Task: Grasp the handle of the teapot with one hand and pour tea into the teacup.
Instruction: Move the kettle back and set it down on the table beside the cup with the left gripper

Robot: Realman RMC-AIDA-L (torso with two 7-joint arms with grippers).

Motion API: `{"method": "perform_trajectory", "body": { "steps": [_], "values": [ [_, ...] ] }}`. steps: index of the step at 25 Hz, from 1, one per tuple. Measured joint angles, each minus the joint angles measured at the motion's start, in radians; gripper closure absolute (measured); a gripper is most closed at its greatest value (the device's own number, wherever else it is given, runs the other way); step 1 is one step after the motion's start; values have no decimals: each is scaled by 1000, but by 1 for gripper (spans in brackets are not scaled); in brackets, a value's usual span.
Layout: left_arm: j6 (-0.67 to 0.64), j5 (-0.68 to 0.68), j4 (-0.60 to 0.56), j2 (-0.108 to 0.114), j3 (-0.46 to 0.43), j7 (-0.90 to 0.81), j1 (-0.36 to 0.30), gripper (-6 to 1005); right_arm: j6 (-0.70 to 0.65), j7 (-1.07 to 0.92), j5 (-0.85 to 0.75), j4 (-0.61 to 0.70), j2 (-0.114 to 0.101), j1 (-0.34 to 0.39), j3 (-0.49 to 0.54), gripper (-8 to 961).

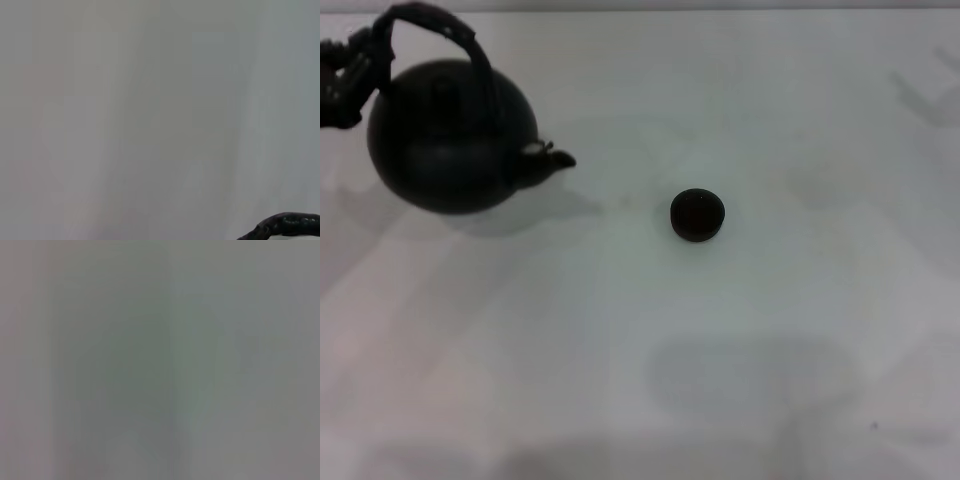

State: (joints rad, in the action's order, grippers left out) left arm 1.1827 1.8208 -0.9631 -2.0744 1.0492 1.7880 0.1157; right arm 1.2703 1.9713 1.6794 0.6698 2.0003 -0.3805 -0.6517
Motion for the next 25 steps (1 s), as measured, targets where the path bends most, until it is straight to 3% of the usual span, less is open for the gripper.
{"method": "perform_trajectory", "body": {
  "steps": [17,25],
  "values": [
    [4,38,312,1,-65,259,89,852,31,11,-14,-6,2,0,-53,82],
    [-2,43,387,-1,-67,313,131,852,31,10,-14,-4,2,-5,-60,83]
  ]
}}
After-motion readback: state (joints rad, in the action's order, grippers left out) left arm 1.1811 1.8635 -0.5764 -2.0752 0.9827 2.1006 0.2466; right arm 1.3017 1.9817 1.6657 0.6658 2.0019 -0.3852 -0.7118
